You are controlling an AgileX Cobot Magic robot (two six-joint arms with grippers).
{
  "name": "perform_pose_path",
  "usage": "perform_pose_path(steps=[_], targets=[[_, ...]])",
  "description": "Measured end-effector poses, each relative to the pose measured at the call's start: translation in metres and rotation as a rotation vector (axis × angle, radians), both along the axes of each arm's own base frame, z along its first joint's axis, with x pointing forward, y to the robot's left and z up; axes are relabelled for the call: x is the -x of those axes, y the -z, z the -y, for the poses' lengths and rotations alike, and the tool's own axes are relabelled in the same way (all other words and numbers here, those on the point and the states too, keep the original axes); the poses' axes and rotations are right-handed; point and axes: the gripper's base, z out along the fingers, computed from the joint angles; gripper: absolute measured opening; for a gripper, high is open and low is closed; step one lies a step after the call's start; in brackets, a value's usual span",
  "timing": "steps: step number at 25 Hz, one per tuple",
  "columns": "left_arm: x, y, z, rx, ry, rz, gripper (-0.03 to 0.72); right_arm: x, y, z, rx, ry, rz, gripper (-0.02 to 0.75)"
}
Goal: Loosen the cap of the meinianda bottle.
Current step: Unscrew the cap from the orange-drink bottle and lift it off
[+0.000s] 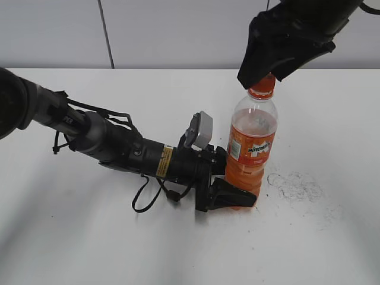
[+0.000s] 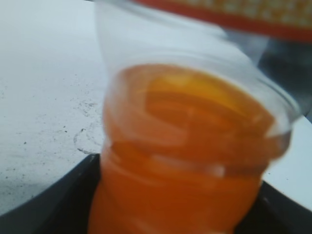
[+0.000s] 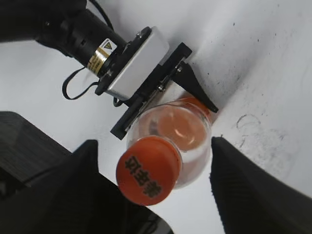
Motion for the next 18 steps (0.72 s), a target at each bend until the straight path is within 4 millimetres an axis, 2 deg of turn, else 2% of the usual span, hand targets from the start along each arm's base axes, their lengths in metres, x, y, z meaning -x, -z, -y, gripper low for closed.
perform_pose_path(steps=[3, 5, 9, 11, 14, 18], targets=[[0.0001, 0.0, 0.0, 0.0, 0.001, 0.0, 0.562, 0.0, 0.0, 0.0001, -0.015, 0.101, -0.048, 0.503], [0.0001, 0.0, 0.0, 0.0, 0.001, 0.0, 0.562, 0.0, 0.0, 0.0001, -0.019, 0.122, -0.058, 0.45], [0.0001, 0.0, 0.0, 0.0, 0.001, -0.001, 0.562, 0.0, 0.0, 0.0, -0.019, 0.117, -0.057, 0.281], [0.0001, 0.0, 0.0, 0.0, 0.001, -0.001, 0.562, 0.0001, -0.0001, -0.0001, -0.016, 0.089, -0.044, 0.27], [0.0001, 0.0, 0.0, 0.0, 0.001, -0.001, 0.562, 0.0002, -0.0002, -0.0006, -0.003, -0.026, 0.01, 0.27], [0.0001, 0.0, 0.0, 0.0, 0.001, -0.001, 0.562, 0.0005, -0.0006, -0.0014, 0.048, -0.409, 0.195, 0.267]])
